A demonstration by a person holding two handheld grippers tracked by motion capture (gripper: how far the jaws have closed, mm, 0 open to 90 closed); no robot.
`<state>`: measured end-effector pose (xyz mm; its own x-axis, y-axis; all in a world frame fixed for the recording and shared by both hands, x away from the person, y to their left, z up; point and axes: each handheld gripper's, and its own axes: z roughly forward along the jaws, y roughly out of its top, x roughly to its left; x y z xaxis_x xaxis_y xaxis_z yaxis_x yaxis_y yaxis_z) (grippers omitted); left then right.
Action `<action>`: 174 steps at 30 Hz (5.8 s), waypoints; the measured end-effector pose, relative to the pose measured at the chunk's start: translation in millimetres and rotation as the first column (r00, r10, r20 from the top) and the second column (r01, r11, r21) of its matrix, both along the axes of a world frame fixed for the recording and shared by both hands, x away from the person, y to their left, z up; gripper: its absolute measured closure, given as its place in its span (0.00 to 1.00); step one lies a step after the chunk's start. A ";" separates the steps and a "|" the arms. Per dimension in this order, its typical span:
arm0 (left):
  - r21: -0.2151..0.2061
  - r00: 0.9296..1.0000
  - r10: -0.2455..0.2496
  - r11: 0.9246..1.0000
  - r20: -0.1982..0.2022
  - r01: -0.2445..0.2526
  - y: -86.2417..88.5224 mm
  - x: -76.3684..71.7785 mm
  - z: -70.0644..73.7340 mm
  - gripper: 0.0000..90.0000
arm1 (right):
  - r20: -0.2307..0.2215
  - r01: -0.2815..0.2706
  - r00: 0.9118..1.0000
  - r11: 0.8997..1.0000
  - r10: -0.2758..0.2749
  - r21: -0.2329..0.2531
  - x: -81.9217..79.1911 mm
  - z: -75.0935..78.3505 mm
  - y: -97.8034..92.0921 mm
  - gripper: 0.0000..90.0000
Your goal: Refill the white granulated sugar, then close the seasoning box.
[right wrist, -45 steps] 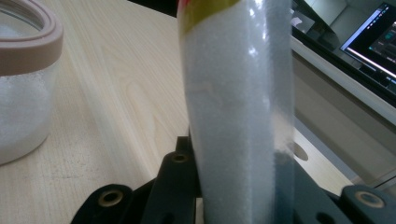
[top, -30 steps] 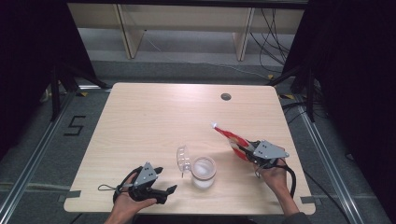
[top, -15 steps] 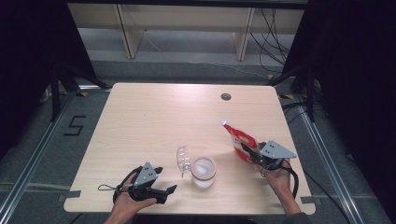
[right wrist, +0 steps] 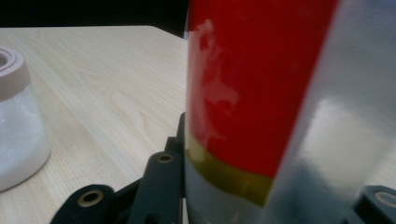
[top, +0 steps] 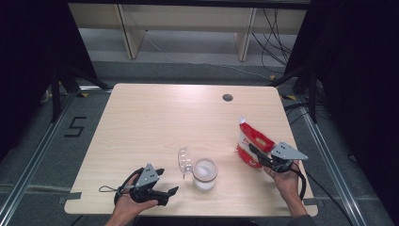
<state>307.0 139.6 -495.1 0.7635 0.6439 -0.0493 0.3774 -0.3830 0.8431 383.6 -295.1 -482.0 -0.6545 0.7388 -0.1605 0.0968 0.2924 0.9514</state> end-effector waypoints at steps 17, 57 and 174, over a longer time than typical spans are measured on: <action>-0.014 1.000 0.015 1.000 -0.008 -0.015 -0.9 -1.1 0.4 0.20 | -0.092 0.097 0.992 0.993 -0.091 0.068 -31.8 11.7 -4.9 0.39; -0.072 0.998 0.056 0.996 -0.024 -0.058 -0.4 -0.5 13.0 0.20 | -0.223 0.149 0.963 0.989 -0.149 -0.015 -100.5 5.9 0.1 0.35; -0.108 0.999 -0.033 0.994 -0.008 0.032 -23.1 -7.6 47.1 0.31 | -0.249 0.037 0.967 0.996 -0.057 -0.084 -108.8 0.1 19.8 0.34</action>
<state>299.3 116.6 -448.1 0.7829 0.6095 -0.1248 0.3747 -0.3018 0.8766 274.8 -275.3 -481.9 -0.6464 0.7611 -0.0541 0.3447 0.3546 0.8691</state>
